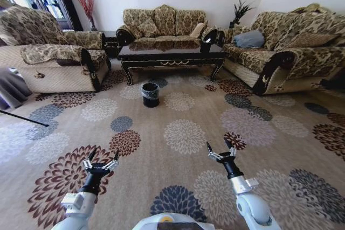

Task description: Move to the front of the table and pick up the trash from the floor, then place it into the trash bin.

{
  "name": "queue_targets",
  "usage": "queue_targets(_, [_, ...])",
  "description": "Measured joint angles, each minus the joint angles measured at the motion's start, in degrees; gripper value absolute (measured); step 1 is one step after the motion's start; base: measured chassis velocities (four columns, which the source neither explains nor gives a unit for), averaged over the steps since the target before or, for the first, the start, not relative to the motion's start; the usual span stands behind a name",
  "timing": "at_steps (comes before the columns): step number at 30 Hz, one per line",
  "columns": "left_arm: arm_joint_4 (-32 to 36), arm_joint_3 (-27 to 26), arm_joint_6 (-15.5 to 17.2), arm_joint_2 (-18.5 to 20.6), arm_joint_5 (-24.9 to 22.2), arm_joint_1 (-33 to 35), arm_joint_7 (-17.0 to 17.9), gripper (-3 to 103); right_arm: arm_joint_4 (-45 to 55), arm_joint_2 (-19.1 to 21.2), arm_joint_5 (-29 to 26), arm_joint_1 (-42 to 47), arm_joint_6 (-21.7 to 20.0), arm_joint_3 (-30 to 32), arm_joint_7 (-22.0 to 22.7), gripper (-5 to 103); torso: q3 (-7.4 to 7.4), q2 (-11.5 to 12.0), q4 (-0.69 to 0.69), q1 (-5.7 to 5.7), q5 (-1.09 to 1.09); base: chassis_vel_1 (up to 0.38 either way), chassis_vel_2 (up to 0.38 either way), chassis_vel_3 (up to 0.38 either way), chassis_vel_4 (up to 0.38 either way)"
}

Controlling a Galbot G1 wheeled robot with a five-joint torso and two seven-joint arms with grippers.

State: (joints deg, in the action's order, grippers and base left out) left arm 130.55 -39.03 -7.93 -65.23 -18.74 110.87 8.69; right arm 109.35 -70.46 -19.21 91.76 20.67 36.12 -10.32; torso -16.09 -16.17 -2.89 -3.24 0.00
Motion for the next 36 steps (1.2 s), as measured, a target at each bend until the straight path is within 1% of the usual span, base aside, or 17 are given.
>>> queue_targets(6, [0.0,0.0,0.0,0.0,0.0,0.0,0.0,100,0.0,0.0,0.0,0.0,0.0,0.0,0.0,100,-0.78,-1.1,0.00,-0.36,0.00,0.000,0.000,0.000,0.000])
queue_targets(9, [0.0,0.0,0.0,0.0,0.0,0.0,0.0,100,0.0,0.0,0.0,0.0,0.0,0.0,0.0,100,-1.44,-2.1,0.00,-0.63,0.00,0.000,0.000,0.000,0.000])
queue_targets(12, [0.0,0.0,0.0,0.0,0.0,0.0,0.0,100,0.0,0.0,0.0,0.0,0.0,0.0,0.0,100,-1.67,-2.4,0.00,-0.75,0.00,0.000,0.000,0.000,0.000])
queue_targets(15, [0.0,0.0,0.0,0.0,0.0,0.0,0.0,100,0.0,0.0,0.0,0.0,0.0,0.0,0.0,100,-2.42,-3.5,0.00,-1.08,0.00,0.000,0.000,0.000,0.000])
queue_targets(21, [0.0,0.0,0.0,0.0,0.0,0.0,0.0,100,0.0,0.0,0.0,0.0,0.0,0.0,0.0,100,-3.12,-4.6,0.00,-1.46,0.00,0.000,0.000,0.000,0.000])
queue_targets(24, [0.0,0.0,0.0,0.0,0.0,0.0,0.0,100,0.0,0.0,0.0,0.0,0.0,0.0,0.0,100,-3.77,-5.5,0.00,-1.76,0.00,0.000,0.000,0.000,0.000])
queue_targets(36, [0.0,0.0,0.0,0.0,0.0,0.0,0.0,100,0.0,0.0,0.0,0.0,0.0,0.0,0.0,100,-5.24,-8.0,0.00,-2.75,0.00,0.000,0.000,0.000,0.000])
